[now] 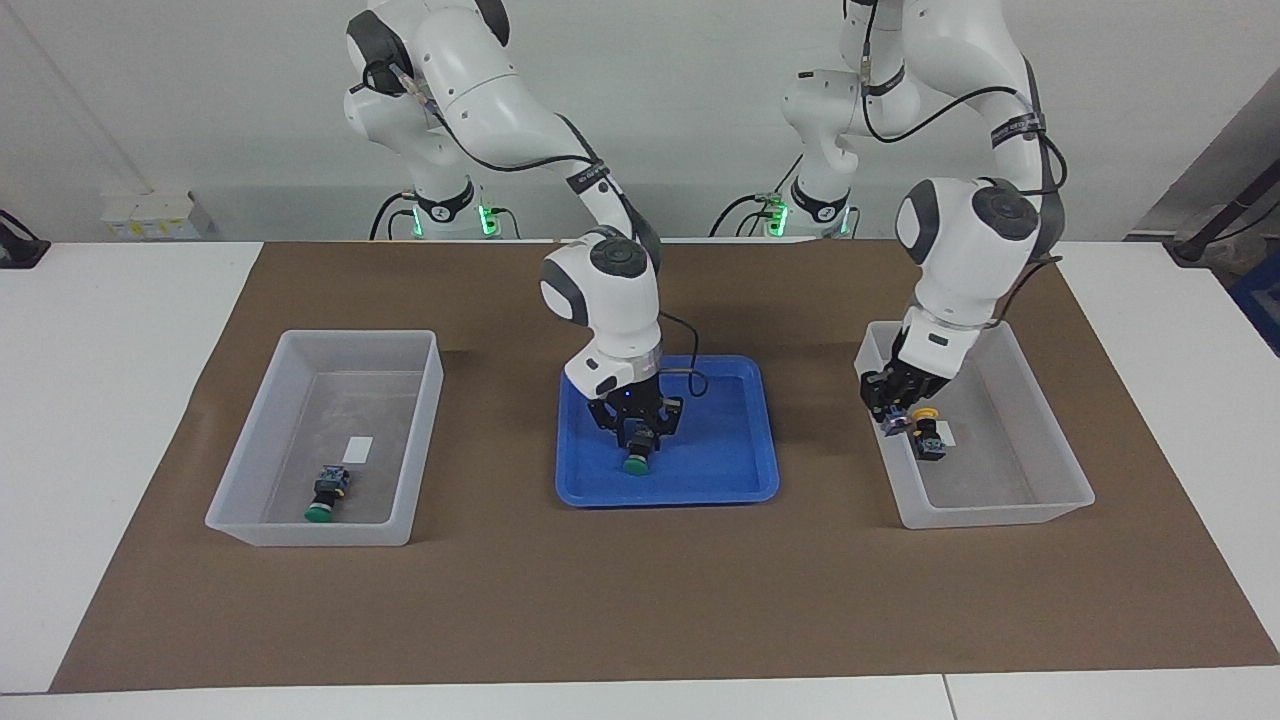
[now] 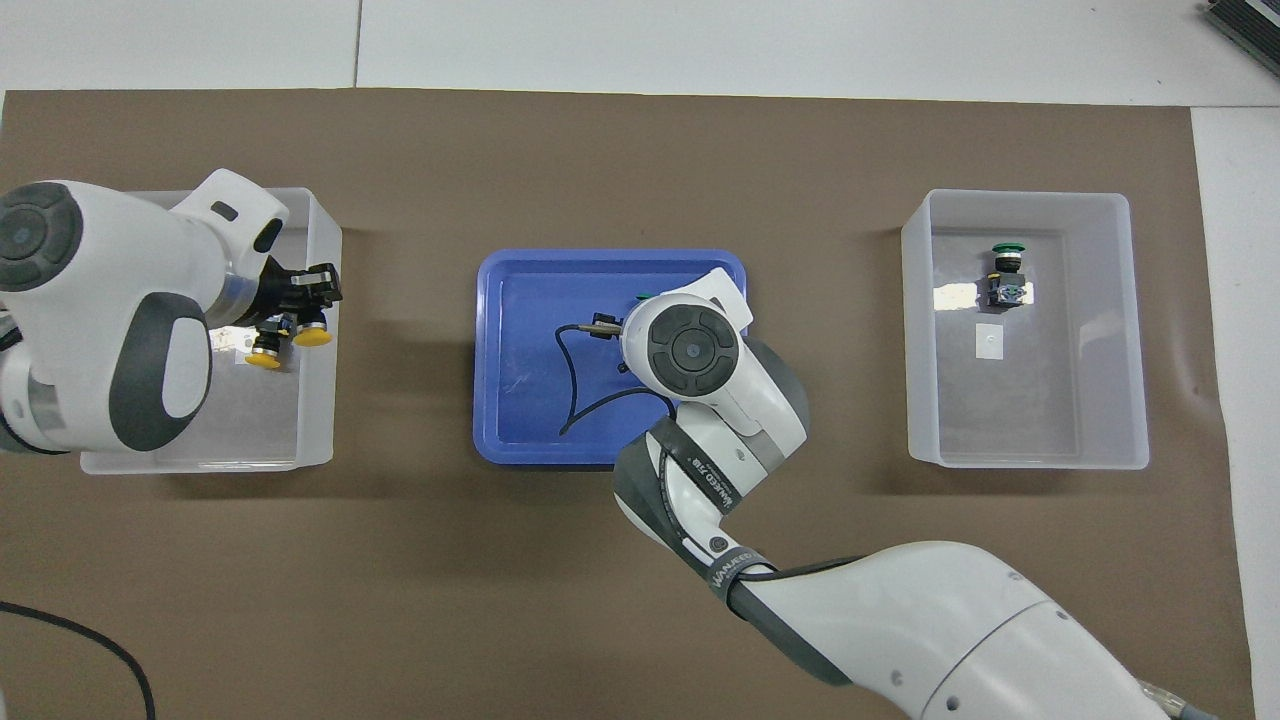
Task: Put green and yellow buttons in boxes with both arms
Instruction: 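Place the yellow button in the left bin while the right gripper lifts, then lower the green button into the right bin and open the right gripper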
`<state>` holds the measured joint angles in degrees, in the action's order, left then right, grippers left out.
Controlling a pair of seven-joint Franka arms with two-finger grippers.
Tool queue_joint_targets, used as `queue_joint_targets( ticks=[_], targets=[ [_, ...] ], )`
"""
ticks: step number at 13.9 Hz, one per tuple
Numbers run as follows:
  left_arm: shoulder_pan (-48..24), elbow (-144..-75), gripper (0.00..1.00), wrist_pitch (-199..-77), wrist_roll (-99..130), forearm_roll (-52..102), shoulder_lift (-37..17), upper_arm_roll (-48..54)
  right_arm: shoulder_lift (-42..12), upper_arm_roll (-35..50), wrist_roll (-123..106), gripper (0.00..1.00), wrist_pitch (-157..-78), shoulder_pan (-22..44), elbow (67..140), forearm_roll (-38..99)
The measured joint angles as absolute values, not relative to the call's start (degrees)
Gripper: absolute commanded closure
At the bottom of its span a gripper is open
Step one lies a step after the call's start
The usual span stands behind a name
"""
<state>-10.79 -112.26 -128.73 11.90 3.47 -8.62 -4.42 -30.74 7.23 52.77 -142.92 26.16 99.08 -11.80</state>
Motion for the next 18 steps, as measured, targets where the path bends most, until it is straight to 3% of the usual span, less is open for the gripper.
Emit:
queue_joint_targets(
  ticks=[5,11,15,16,17,18],
  targets=[
    [-3.2,-113.0,1.00,-129.1,-2.1,3.5,-8.6,-4.4,-28.3,6.3,53.5,1.00,-140.3,24.7,98.5,-12.0],
    [0.9,-120.0,1.00,-138.9,-11.9,3.5,-9.7,-4.4,-12.1,6.1,44.8,1.00,-132.3,13.4,106.5,-12.4],
    [1.3,-122.4,1.00,-143.8,-12.9,3.5,-11.5,-4.3,-5.7,6.1,35.0,1.00,-126.6,5.2,109.5,-12.4],
    [1.3,-123.1,0.78,-144.8,-12.9,3.5,-11.8,-4.3,-5.2,6.1,32.4,1.00,-126.3,3.2,110.1,-12.4],
    [1.3,-123.5,0.37,-145.1,-12.9,3.5,-12.0,-4.3,-5.0,6.1,29.5,1.00,-126.3,1.2,110.7,-12.1],
    [1.3,-123.6,0.27,-145.2,-12.9,3.5,-12.1,-4.4,-5.2,6.1,25.8,1.00,-126.3,-0.9,111.4,-10.6]
  ],
)
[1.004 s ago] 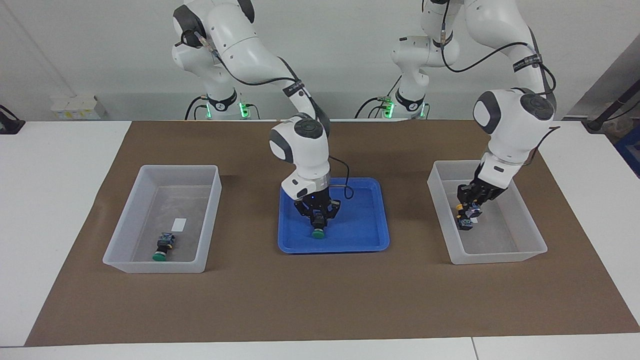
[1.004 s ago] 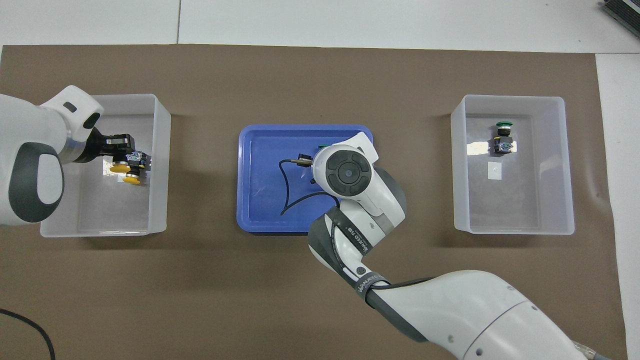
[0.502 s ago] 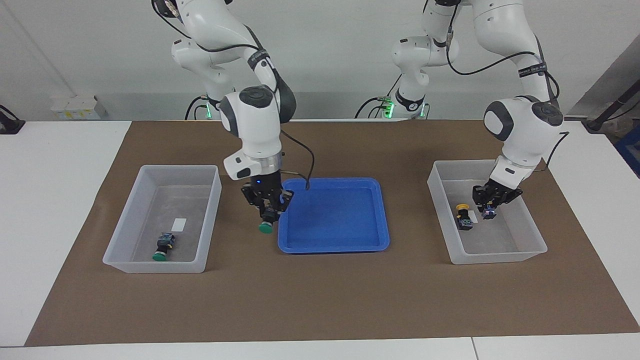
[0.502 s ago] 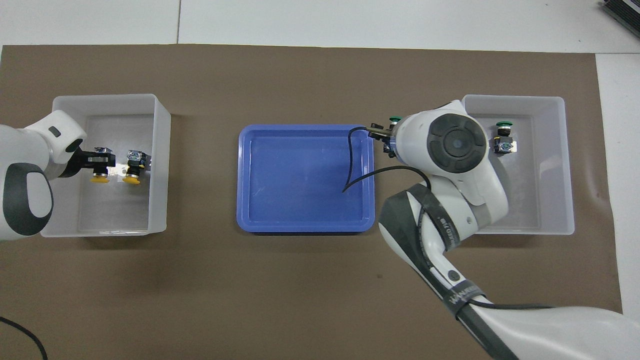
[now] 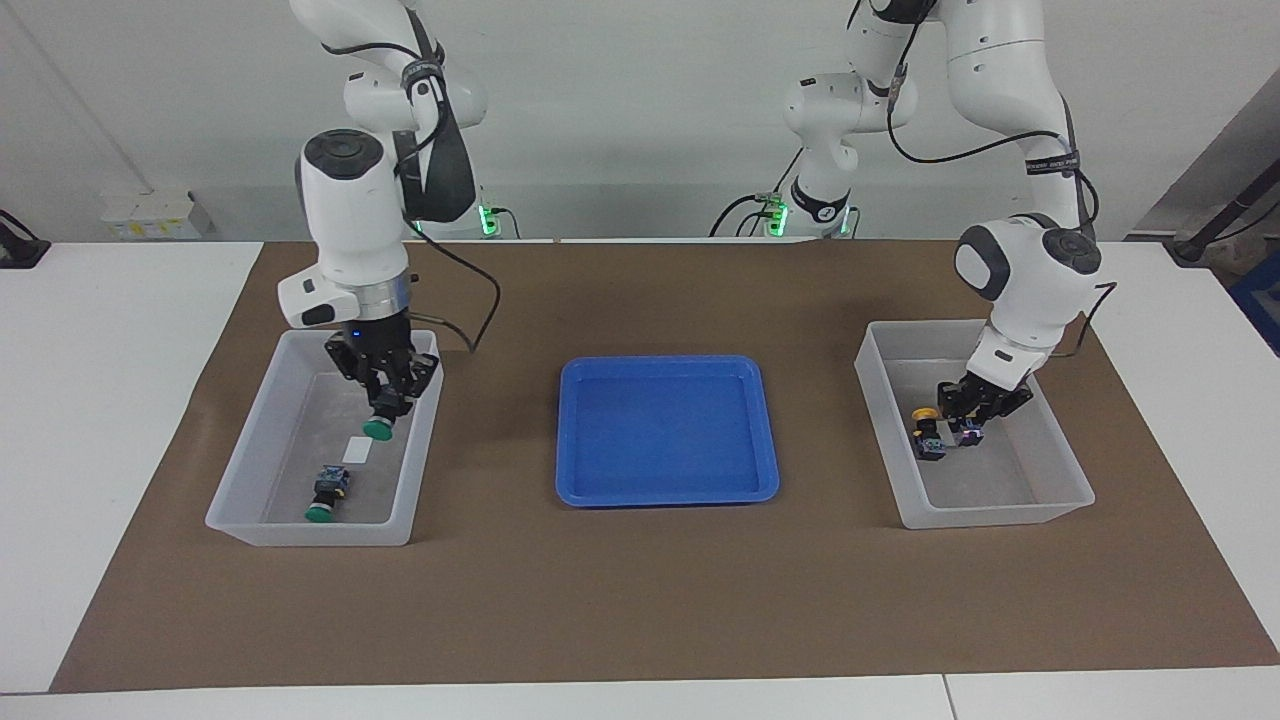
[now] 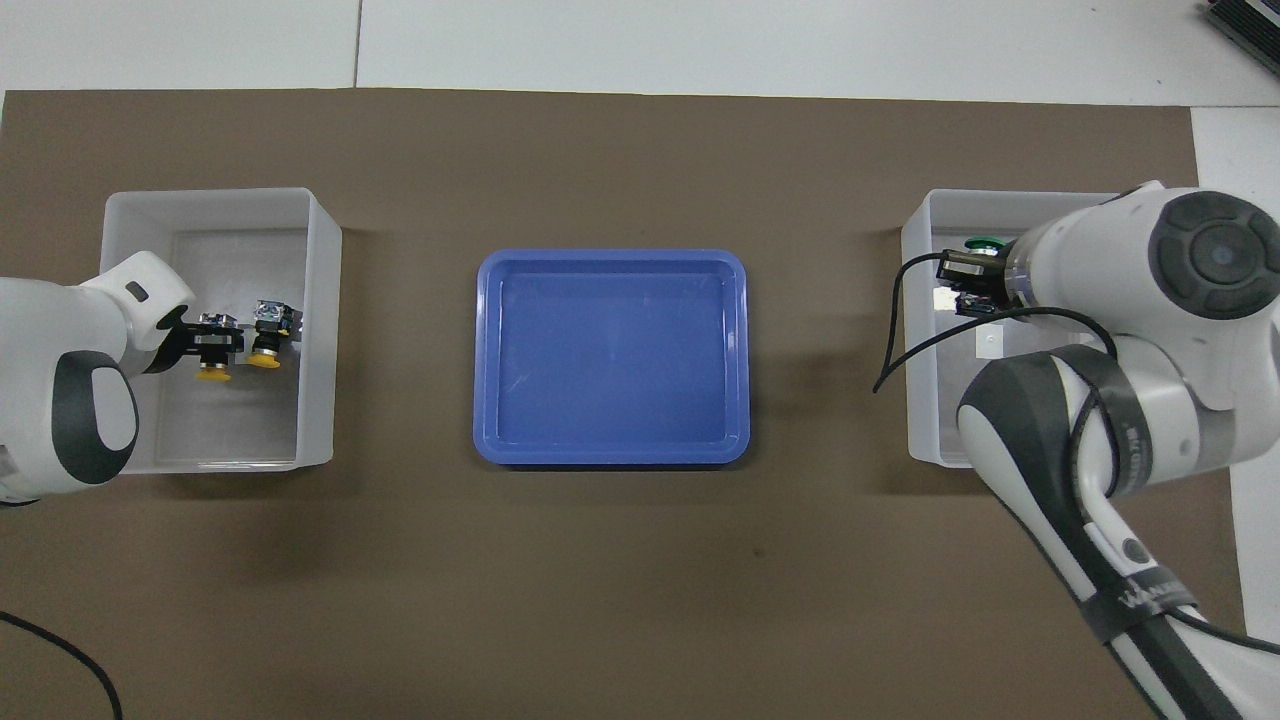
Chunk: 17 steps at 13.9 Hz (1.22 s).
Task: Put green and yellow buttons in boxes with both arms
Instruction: 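Lower the green button into the right bin and open the right gripper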
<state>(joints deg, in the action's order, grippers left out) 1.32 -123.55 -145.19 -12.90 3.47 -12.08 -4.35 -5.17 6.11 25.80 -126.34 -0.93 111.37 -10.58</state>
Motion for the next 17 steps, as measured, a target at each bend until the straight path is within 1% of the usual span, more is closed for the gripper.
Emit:
queue_joint_targets(
  ticks=[1,2,3,4,5,7,9,14,15,16,17],
  targets=[
    [1.3,-123.5,0.31,-145.2,-13.0,3.5,-12.1,-4.3,-5.5,6.1,21.3,1.00,-126.9,-3.0,112.0,-8.0],
    [1.3,-123.4,0.38,-145.1,-13.3,3.5,-12.0,-4.3,-6.3,6.1,17.0,1.00,-128.3,-4.9,112.4,-6.0],
    [1.3,-123.0,0.50,-144.5,-13.6,3.5,-12.0,-4.3,-7.5,6.1,13.8,1.00,-130.4,-6.5,112.7,-5.0],
    [1.3,-121.9,0.53,-142.4,-13.9,3.5,-11.7,-4.3,-9.1,6.1,11.8,1.00,-133.0,-7.7,112.9,-4.7],
    [1.3,-120.3,0.54,-139.4,-14.0,3.5,-11.2,-4.2,-10.8,6.1,11.2,1.00,-135.1,-8.1,113.0,-4.7],
    [1.3,-115.7,0.63,-131.8,-14.1,3.5,-9.6,-4.0,-14.1,6.2,11.1,1.00,-139.4,-8.0,113.0,-4.7],
    [1.3,-110.5,0.69,-123.4,-14.1,3.5,-7.9,-3.8,-16.5,6.2,11.1,1.00,-142.5,-8.1,112.9,-4.7],
    [-0.3,-99.5,0.68,-107.4,-7.7,3.5,-5.0,-1.0,-19.4,6.1,10.8,1.00,-145.4,-8.1,112.8,-4.7],
    [-1.5,-97.7,0.66,-104.6,-5.7,3.5,-4.3,-0.7,-20.0,6.1,10.8,1.00,-145.8,-8.2,112.8,-4.7],
    [-2.8,-96.3,0.61,-102.2,-3.6,3.5,-3.4,-0.6,-20.6,6.1,10.8,1.00,-146.2,-8.2,112.8,-4.7],
    [-3.8,-95.6,0.55,-100.7,-1.8,3.5,-2.6,-0.5,-20.9,6.1,10.7,0.81,-146.5,-8.3,112.8,-4.7]
  ],
)
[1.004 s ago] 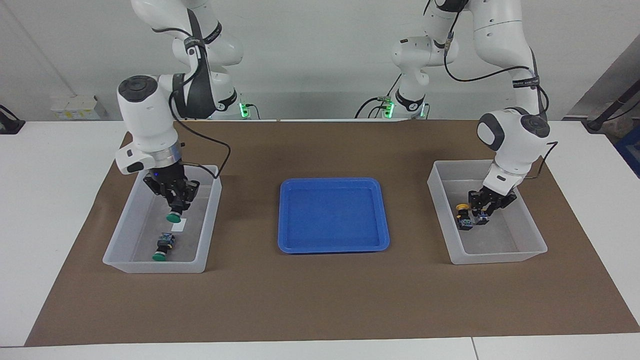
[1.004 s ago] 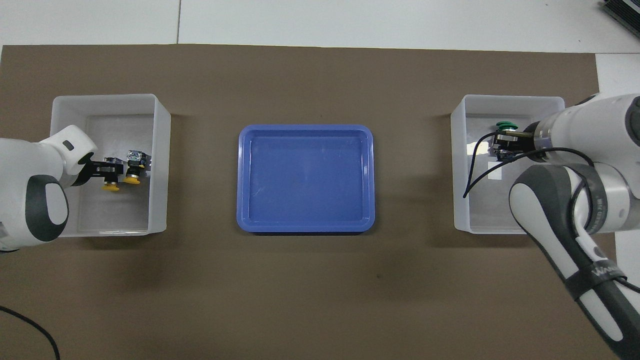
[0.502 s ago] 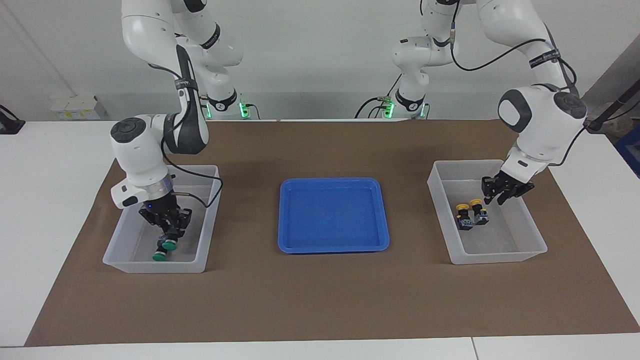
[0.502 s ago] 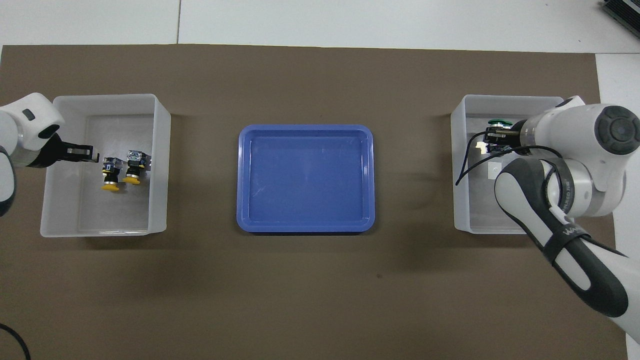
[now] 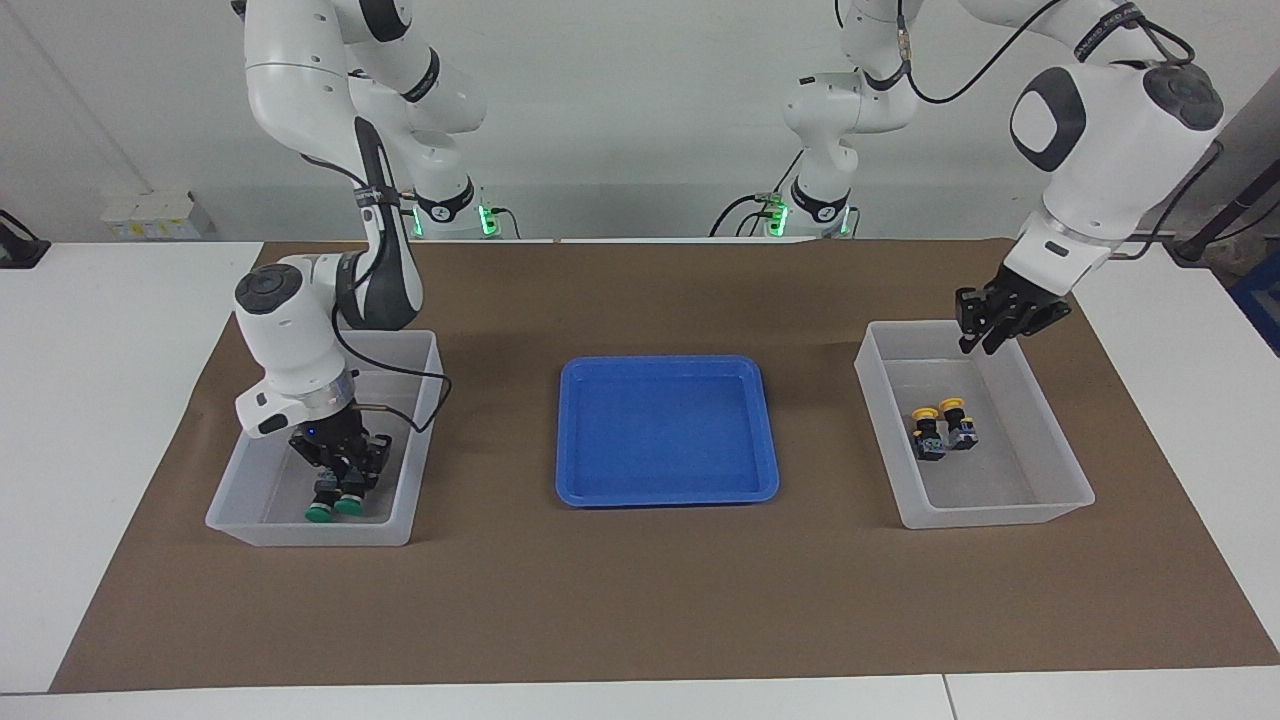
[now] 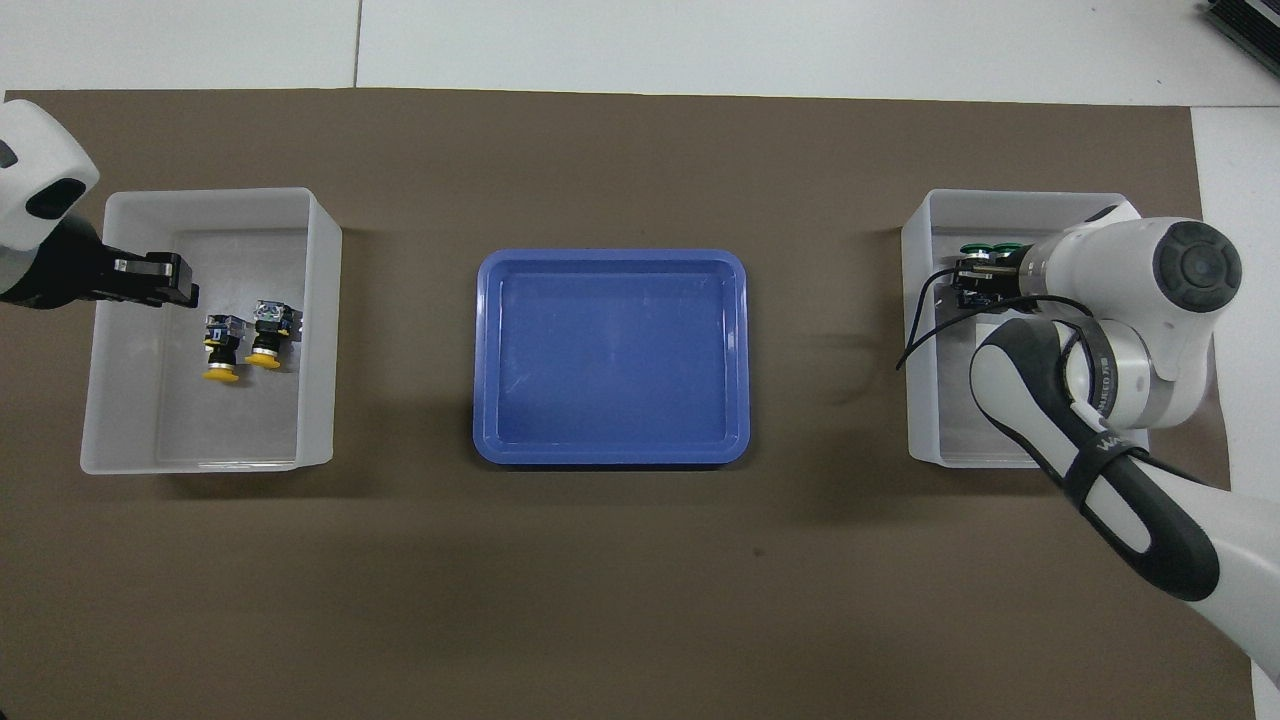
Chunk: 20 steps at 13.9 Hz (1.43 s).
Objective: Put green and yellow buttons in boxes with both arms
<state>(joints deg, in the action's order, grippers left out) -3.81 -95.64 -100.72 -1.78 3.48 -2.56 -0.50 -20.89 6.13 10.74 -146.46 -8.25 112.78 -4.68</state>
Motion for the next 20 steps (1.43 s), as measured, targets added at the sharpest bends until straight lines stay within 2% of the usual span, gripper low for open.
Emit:
queue_joint_targets(
  ticks=[1,2,3,4,8,10,15,20],
  targets=[
    [-4.9,-95.5,0.41,-99.9,0.0,3.5,-1.7,-0.4,-21.0,6.1,10.7,0.49,-146.5,-8.3,112.8,-4.7],
    [-5.8,-95.5,0.29,-99.4,1.4,3.5,-1.2,-0.2,-21.0,6.1,10.7,0.28,-146.5,-8.4,112.8,-4.7],
    [-6.4,-95.5,0.16,-99.2,2.3,3.5,-0.9,-0.1,-21.0,6.1,10.7,0.12,-146.5,-8.5,112.7,-4.7],
    [-6.7,-95.6,0.09,-99.1,2.8,3.4,-0.9,0.0,-21.0,6.1,10.7,0.01,-146.5,-8.5,112.6,-4.7],
    [-6.6,-95.7,0.08,-97.4,2.1,-0.5,-0.8,-0.4,-20.5,6.1,10.7,0.00,-146.1,-8.5,112.0,-4.7],
    [-6.0,-95.6,0.08,-96.6,-0.5,-1.0,-0.3,-1.2,-18.5,6.1,10.7,0.00,-143.2,-8.7,111.1,-4.7],
    [-0.5,-95.5,0.08,-94.7,-9.0,-1.0,1.6,-1.8,-9.5,6.8,10.7,0.00,-128.0,-8.5,107.7,-4.7],
    [2.3,-95.5,0.01,-94.1,-13.1,-1.0,2.7,-1.9,-2.1,7.3,10.7,0.00,-115.4,-5.1,104.6,-4.7]
  ],
)
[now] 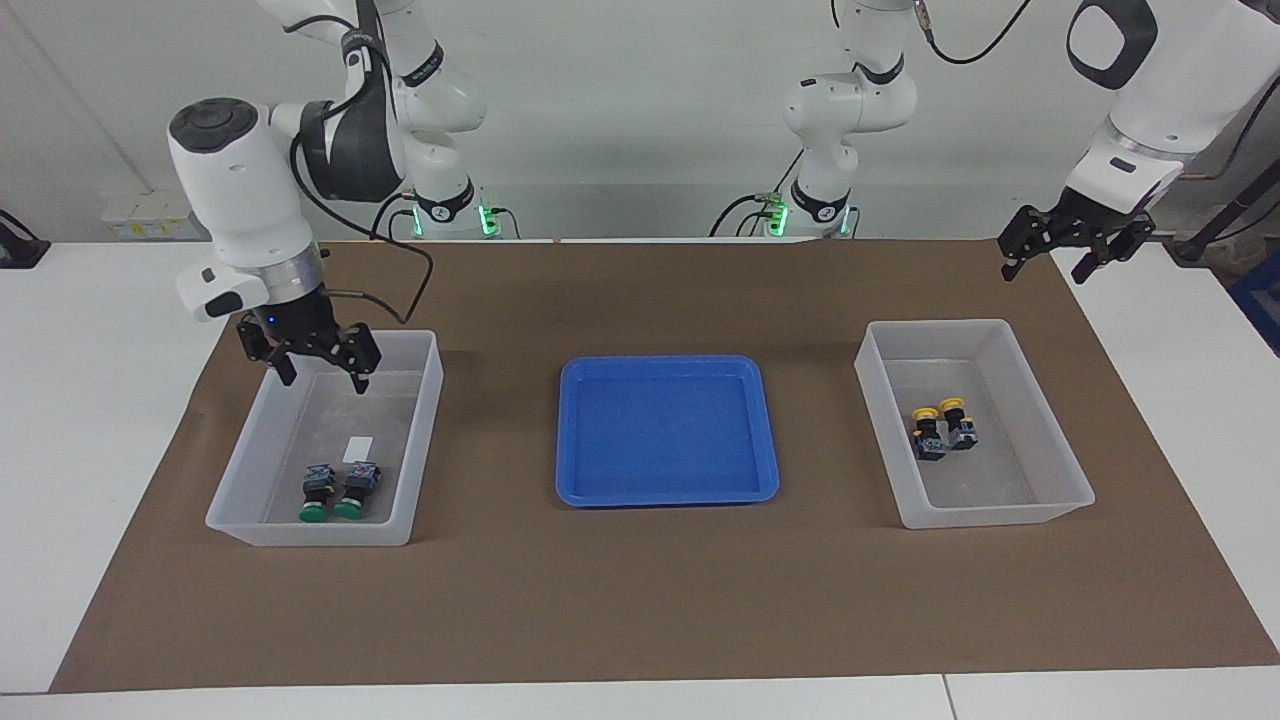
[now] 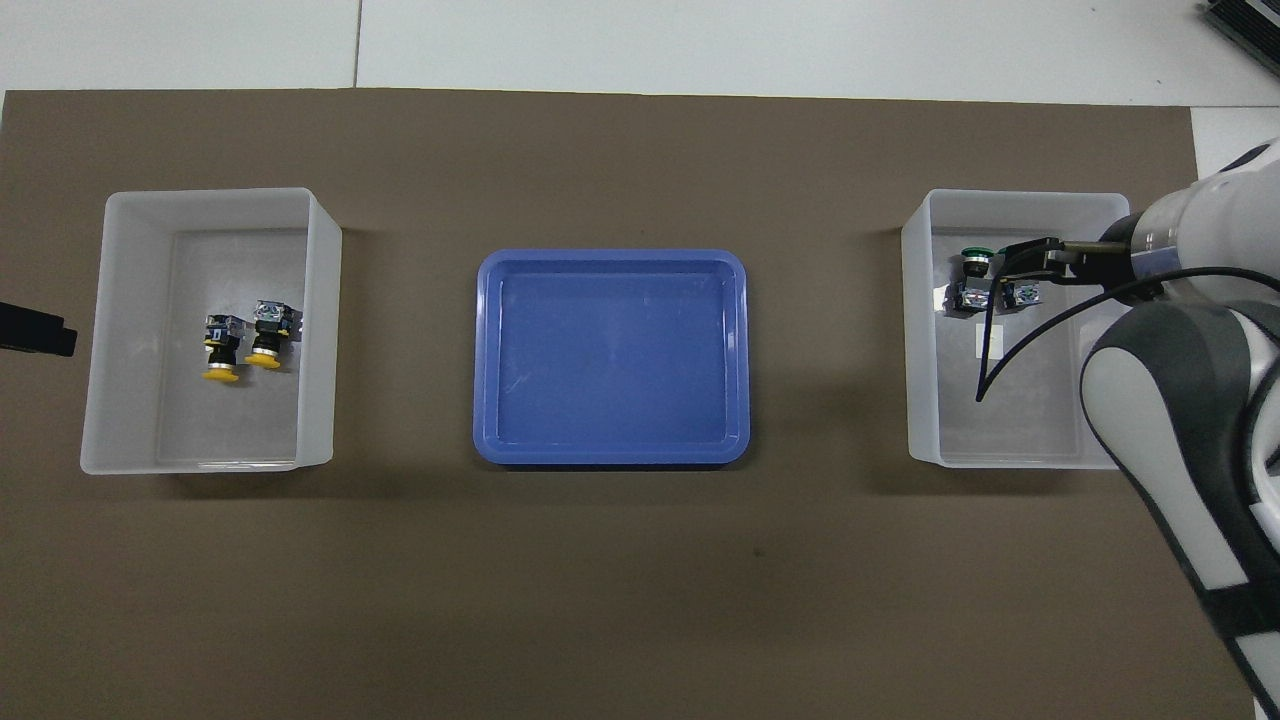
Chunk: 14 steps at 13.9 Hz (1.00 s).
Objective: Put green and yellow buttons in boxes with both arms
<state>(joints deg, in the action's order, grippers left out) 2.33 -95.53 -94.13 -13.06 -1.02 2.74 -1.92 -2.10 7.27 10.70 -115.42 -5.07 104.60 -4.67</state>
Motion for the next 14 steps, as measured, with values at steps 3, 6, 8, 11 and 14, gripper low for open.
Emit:
queue_joint_targets(
  ticks=[3,6,8,11,14],
  targets=[
    [2.2,-95.5,0.00,-94.2,-12.9,-1.0,2.7,-1.2,0.4,7.4,11.2,0.00,-111.2,-2.1,104.6,-4.6],
    [2.2,-95.2,0.00,-94.9,-12.0,-0.3,2.7,-1.0,0.8,7.5,14.1,0.00,-108.9,0.5,104.6,-4.6],
    [2.2,-95.2,0.00,-95.9,-9.1,0.7,2.7,-1.0,1.5,7.6,14.2,0.00,-107.8,0.6,104.6,-4.6],
    [2.2,-95.2,0.00,-96.4,-6.4,1.0,2.7,-0.9,3.0,7.3,14.1,0.00,-105.8,0.2,103.5,-2.8],
    [2.2,-95.3,0.00,-96.3,-6.1,1.0,2.7,-0.9,3.8,7.0,13.5,0.00,-101.2,0.0,100.5,-1.2]
  ],
)
